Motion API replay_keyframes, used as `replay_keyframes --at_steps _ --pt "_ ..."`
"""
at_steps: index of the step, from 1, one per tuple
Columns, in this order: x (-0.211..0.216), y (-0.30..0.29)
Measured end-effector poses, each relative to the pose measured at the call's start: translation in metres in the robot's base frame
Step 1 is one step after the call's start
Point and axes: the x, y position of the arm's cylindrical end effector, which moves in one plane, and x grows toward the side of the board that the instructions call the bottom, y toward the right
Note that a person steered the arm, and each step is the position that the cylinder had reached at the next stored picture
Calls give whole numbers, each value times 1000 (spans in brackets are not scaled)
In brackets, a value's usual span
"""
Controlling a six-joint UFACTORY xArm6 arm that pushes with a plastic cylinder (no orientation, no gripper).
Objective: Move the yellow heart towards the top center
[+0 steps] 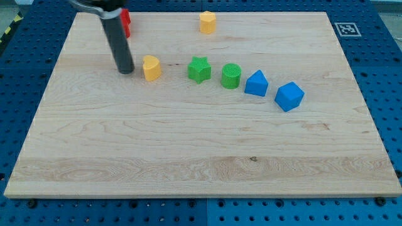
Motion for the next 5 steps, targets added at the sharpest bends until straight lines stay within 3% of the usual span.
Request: replay_keyframes --at_steps 2,5 --pt "14 45" --pt "-10 94"
